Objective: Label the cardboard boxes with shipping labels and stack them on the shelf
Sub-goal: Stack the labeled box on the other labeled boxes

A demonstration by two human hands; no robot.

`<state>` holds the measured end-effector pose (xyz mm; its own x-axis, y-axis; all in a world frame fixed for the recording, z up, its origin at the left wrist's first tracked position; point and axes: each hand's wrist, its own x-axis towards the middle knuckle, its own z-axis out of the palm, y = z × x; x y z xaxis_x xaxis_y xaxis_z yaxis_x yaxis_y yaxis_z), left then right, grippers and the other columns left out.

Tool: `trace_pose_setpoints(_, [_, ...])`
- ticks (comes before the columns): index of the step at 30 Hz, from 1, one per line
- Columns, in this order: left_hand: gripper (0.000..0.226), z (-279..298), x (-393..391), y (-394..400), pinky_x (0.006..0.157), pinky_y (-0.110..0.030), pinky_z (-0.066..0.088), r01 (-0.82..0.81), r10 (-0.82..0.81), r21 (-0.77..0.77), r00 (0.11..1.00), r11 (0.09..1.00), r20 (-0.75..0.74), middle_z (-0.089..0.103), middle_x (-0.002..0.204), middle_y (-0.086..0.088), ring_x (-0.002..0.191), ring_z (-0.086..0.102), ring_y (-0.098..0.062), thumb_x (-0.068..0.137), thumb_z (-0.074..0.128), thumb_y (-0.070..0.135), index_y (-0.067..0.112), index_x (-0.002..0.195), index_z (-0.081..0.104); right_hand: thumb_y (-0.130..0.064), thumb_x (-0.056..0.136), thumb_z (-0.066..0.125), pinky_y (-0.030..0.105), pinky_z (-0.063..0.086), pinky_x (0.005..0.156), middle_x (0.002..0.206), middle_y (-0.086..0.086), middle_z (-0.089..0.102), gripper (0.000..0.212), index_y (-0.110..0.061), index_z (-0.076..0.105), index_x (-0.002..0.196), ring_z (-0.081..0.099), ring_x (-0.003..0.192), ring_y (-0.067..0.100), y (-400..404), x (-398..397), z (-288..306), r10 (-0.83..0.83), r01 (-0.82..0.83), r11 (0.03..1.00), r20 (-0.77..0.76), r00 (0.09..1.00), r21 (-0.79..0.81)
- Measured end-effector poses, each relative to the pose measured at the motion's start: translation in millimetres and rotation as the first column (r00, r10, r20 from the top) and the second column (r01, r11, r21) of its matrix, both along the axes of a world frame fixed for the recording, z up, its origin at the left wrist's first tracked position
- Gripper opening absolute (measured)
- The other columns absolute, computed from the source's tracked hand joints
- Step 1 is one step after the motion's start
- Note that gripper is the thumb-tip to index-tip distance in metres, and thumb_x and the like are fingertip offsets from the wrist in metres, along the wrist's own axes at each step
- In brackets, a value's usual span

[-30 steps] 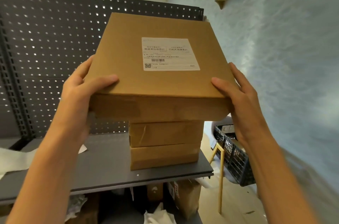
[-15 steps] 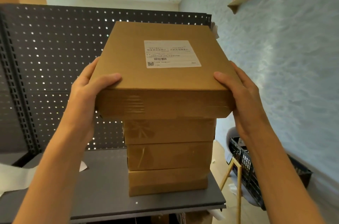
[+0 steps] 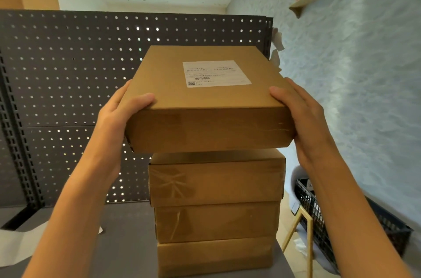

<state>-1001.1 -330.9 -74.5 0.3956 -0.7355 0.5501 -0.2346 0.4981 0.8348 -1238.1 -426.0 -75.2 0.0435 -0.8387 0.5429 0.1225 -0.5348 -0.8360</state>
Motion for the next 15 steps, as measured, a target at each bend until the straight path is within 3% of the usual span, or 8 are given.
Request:
trace_pose_setpoints(3, [0.048,-3.3,2.1,-6.2,0.064,-0.027,0.040,0.003,-0.003,0.041,1.000,0.999,-0.015,0.066,0.086,0.022,0.074,0.059,0.004,0.059,0.059,0.057,0.038,0.102,0.065,-0.053,0.071,0.063,0.034,0.049,0.092,0.128,-0.010,0.055,0.068,-0.034,0.048,0.135,0.055,0.113,0.012,-6.3,1.6,-4.2,-0.019,0.018,1.000,0.007,1.000,0.018])
trace_pose_setpoints(6, [0.047,-9.2,2.5,-11.0,0.067,-0.029,0.040,0.014,-0.012,0.073,1.000,0.997,-0.023,0.066,0.089,0.018,0.082,0.058,-0.003,0.057,0.058,0.061,0.039,0.097,0.067,-0.043,0.083,0.064,0.027,0.047,0.089,0.122,-0.015,0.052,0.056,-0.035,0.046,0.136,0.053,0.109,0.004,-11.4,1.0,-10.2,-0.031,0.029,0.998,0.042,0.999,0.050])
trace_pose_setpoints(11, [0.069,-18.1,1.8,-17.7,0.073,-0.030,0.038,0.014,-0.011,0.105,1.000,0.994,-0.025,0.065,0.103,0.014,0.092,0.057,-0.006,0.054,0.058,0.066,0.032,0.114,0.063,-0.041,0.084,0.062,0.023,0.046,0.083,0.112,-0.021,0.053,0.052,-0.034,0.048,0.134,0.052,0.104,-0.001,-19.6,2.4,-19.3,-0.035,0.029,0.994,0.051,0.998,0.108])
trace_pose_setpoints(15, [0.041,-21.0,-2.9,-22.5,0.075,-0.025,0.039,0.016,-0.009,0.115,0.998,0.993,-0.063,0.068,0.102,0.018,0.093,0.060,-0.001,0.072,0.061,0.055,0.036,0.108,0.065,-0.042,0.084,0.062,0.019,0.043,0.076,0.112,-0.021,0.052,0.053,-0.034,0.047,0.134,0.052,0.101,-0.002,-24.7,2.6,-23.2,-0.028,0.021,0.991,0.052,0.998,0.136])
